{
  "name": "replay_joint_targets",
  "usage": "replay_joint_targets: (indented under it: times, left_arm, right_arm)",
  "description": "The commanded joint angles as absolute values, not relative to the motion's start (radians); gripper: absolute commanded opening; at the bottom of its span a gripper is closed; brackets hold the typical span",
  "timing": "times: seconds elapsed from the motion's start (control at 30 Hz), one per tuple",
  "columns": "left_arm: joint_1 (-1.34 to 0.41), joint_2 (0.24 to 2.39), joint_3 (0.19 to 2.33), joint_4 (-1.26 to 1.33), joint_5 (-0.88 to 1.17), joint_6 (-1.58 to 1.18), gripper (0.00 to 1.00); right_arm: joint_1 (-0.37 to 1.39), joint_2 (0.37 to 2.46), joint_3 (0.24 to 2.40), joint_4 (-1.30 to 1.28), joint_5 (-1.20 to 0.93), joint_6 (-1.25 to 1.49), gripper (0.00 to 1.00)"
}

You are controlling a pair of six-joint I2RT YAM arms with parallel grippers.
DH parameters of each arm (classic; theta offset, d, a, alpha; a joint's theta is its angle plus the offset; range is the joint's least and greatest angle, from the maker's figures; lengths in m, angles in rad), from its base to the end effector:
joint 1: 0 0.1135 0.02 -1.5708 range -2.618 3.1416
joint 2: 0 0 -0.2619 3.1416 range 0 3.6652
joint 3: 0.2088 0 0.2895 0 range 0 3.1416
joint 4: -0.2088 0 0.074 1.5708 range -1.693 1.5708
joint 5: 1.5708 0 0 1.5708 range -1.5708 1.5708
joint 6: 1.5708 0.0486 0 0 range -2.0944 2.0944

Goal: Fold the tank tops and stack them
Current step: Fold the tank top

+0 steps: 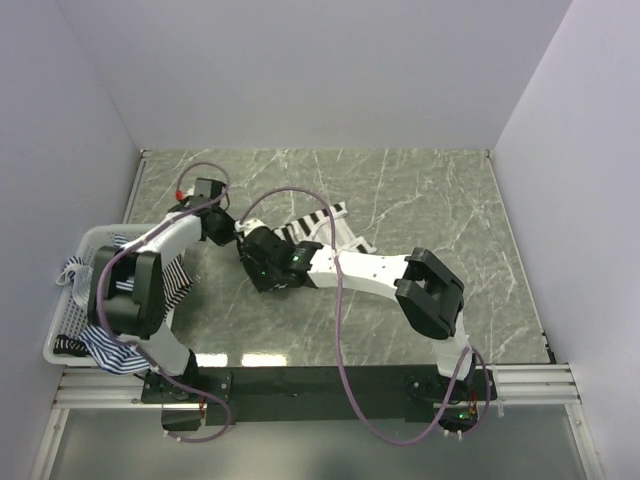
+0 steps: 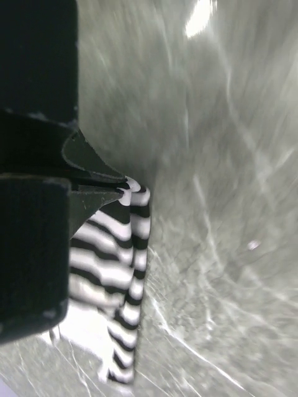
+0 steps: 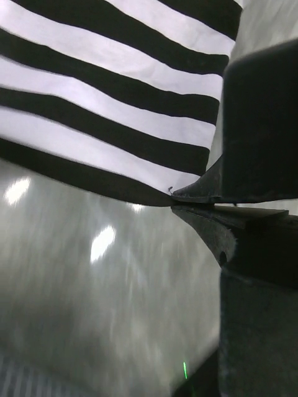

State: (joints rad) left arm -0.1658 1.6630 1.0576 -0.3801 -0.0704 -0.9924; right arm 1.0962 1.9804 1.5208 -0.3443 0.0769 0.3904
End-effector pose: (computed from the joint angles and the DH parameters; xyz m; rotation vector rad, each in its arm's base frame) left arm 0.3742 -0.0591 0.1604 -1.0663 2.3630 -0.3511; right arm 0.2271 0.4339 0.1937 -0.8146 2.3222 0.6021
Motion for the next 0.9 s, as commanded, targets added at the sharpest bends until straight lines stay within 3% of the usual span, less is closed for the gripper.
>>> replay_joint_targets:
  times: [0.0, 0.17, 0.37, 0.63, 0.87]
  left_arm:
    - [-0.124, 1.539, 1.058, -0.449, -0.15, -0.986, 0.01]
    - [-0.12, 1.479, 1.15, -0.511, -0.15, -0.934, 0.01]
    - [-0.153, 1.549, 1.288, -0.528, -0.051, -0.891, 0.01]
    - [-0.282, 1.684, 1.506, -0.577, -0.071, -0.913, 0.01]
    - [-0.396, 1.795, 1.638, -0.601, -0.086, -0.939, 0.01]
  right_arm:
    - [1.149, 1.945, 1.61, -0.282, -0.077, 0.466, 0.0]
    - [1.157, 1.928, 1.64, -0.229, -0.13, 0.52, 0.0]
    - [1.088, 1.843, 1.562, -0.155, -0.182, 0.567, 0.0]
    - [0.939, 1.678, 1.22, 0.145, -0.382, 0.698, 0.0]
    - [0.845, 1.528, 0.979, 0.259, -0.397, 0.755, 0.0]
